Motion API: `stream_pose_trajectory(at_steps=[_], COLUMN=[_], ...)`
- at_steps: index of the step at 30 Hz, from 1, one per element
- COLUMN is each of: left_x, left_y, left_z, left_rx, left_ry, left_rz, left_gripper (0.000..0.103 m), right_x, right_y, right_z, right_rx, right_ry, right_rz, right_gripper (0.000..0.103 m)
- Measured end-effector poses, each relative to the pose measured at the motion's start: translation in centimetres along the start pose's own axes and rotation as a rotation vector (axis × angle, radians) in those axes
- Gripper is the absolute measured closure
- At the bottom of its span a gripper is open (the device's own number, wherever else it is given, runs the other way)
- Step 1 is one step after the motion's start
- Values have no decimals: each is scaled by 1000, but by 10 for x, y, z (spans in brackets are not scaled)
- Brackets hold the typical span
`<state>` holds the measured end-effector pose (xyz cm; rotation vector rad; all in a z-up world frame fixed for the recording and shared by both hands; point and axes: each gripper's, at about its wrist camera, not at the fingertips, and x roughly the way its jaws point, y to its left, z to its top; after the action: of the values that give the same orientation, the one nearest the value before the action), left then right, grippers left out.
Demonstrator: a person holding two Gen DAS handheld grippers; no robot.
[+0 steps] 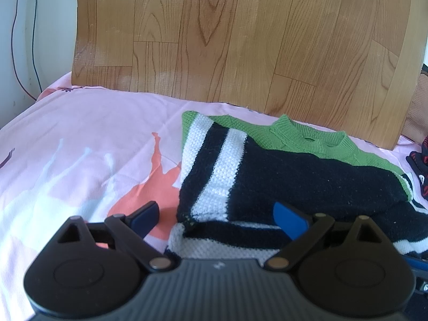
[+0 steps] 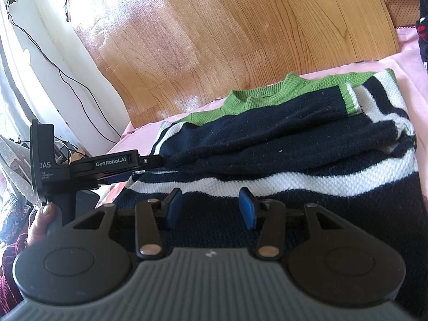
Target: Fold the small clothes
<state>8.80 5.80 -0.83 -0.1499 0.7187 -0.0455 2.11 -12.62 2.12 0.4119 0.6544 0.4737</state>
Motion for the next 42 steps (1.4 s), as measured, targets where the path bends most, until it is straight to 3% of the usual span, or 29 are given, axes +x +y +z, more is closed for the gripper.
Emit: stream_pose_trajectory(at_steps=[29,42], left_x=[0,-2], left_y=[3,-6], left_z=[0,-2], left_rx=[-11,36], left_ry=[0,-31], left_rz=[-6,40], left_gripper=[5,4], right_x=[0,-1], right_y=[2,-1], right_z=[2,2], right_rx=[-7,0], right_ry=[-6,-8], right_rz=[-2,13], right_gripper=[50,49])
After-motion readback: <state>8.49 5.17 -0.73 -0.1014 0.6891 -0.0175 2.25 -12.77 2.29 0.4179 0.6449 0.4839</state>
